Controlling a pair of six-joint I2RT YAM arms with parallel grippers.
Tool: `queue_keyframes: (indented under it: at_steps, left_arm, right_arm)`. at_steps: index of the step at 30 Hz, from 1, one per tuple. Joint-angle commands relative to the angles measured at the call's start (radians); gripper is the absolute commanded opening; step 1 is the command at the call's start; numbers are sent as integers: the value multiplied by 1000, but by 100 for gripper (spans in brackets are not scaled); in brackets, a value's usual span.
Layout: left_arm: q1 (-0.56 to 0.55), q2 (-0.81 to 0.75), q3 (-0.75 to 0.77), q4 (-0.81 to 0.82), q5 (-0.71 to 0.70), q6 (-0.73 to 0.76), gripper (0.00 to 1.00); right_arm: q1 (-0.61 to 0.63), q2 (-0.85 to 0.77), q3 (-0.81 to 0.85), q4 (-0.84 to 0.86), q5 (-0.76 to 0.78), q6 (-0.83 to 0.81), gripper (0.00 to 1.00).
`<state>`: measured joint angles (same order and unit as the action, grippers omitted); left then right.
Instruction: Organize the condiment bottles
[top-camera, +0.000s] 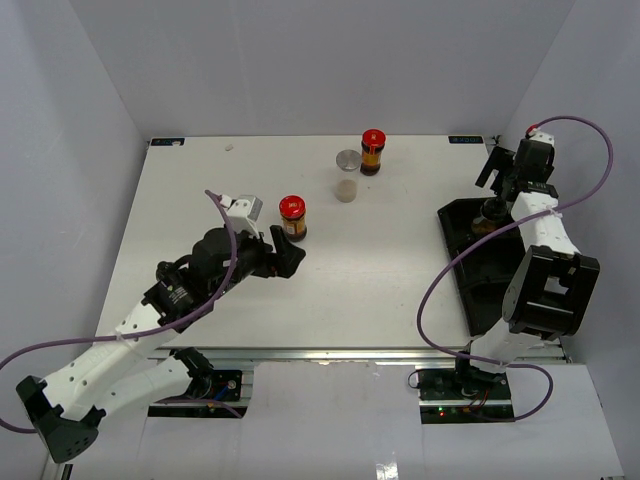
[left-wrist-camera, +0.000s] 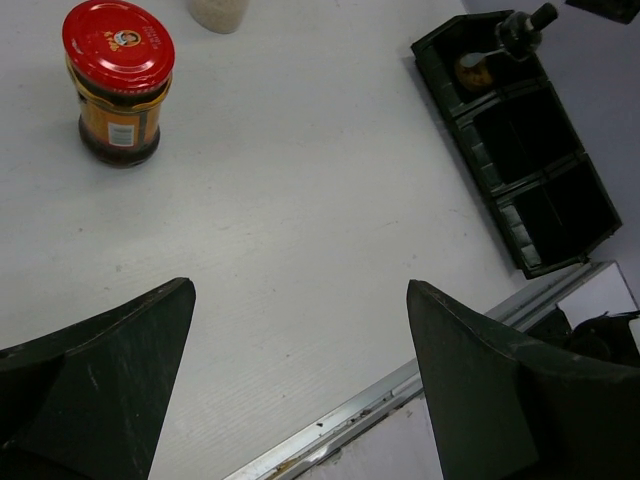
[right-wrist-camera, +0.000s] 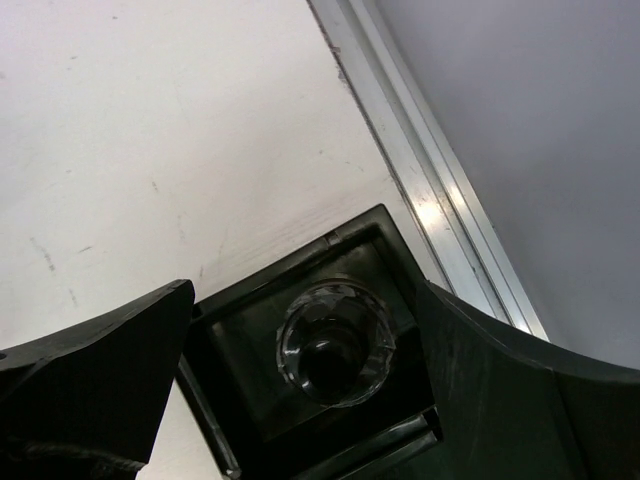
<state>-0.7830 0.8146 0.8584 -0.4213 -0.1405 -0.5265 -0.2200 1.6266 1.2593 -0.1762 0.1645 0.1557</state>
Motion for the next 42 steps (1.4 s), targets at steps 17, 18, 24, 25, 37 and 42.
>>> queue_keyframes:
  at_steps: [17,18,24,25,37,42]
  left_arm:
    - [34,-30,42,-65,3,39,98]
    - [34,-33,41,-69,4,46,98]
    - [34,-26,54,-88,-25,77,98]
    - [34,-25,53,-85,-25,83,98]
    - [34,24,35,-25,-14,100,98]
    - [34,44,32,-13,4,93,98]
  right_arm:
    - [370,47,180,337,-350,39,97]
    - [376,82,212,334,-347,33,97]
    - [407,355,533,231,-339,7,97]
    - [410,376,555,233,-336,-1,96]
    - [467,551,654,277,-257,-83,92]
    - [480,587,665,293,-243,-102,92]
